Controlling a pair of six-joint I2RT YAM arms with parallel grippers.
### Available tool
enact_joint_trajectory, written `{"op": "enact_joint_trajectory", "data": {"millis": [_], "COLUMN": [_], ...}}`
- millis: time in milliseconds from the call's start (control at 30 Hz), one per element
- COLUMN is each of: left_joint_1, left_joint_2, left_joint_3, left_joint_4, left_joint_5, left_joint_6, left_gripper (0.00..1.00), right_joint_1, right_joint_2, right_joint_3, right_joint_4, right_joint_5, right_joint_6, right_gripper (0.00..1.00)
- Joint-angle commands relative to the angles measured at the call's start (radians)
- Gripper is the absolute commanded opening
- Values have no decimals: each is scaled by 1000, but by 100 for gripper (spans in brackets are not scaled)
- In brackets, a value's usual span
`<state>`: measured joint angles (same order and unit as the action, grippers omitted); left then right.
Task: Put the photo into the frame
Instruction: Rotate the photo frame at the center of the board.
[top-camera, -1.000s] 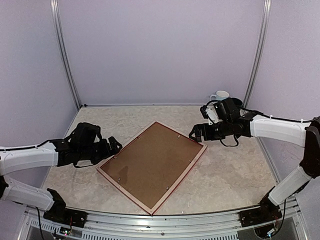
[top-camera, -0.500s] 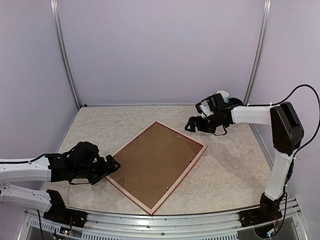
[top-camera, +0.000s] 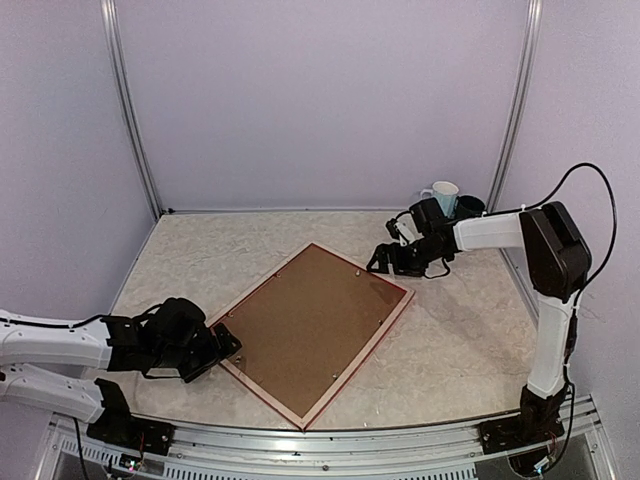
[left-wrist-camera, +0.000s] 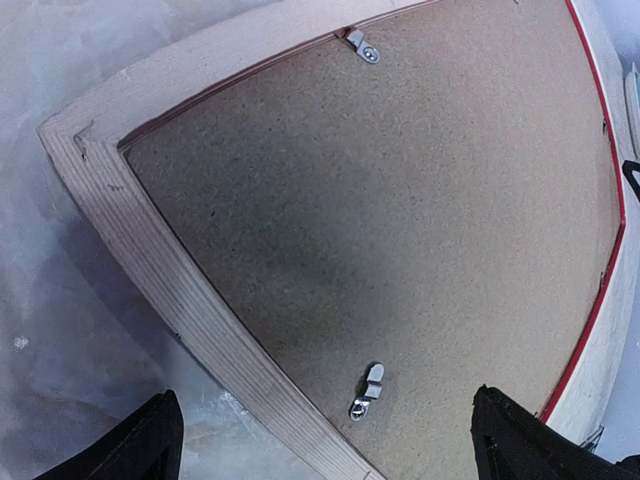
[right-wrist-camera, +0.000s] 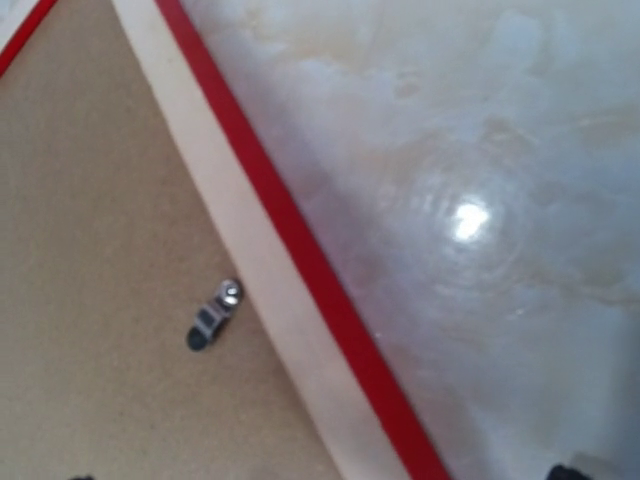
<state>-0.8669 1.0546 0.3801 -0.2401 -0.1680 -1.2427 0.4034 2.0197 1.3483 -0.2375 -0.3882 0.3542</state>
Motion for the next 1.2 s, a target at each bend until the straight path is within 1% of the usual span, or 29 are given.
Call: {"op": "enact_joint_trajectory", "data": {"millis": [0,300,433,600,833,1167], "left_joint_1": [1,78,124,181,215,261], "left_joint_2": [39,132,172,229,375,575], "left_joint_3": [0,39,57,84,194,361], "left_joint_4": [61,114,122,165,180,195], "left_joint_5": [-38,-18,-22,11,26,54], "left_joint_6": [0,85,136,194,283,369], "left_gripper": [99,99,99,99,99,99], "right_joint_1": [-3,-2,3,20,59,150], "right_joint_2": [6,-72,-130,-215,-322,-458], "right_joint_3": [-38,-181,-267,-364,-481,-613], "right_joint_4": [54,102,141,158,176,169], "right_joint_5": [-53,-100,-114,-97,-72,20], "right_joint_6": [-8,4,21,32,61,114], "right_gripper": [97,96,96,95,95,95]}}
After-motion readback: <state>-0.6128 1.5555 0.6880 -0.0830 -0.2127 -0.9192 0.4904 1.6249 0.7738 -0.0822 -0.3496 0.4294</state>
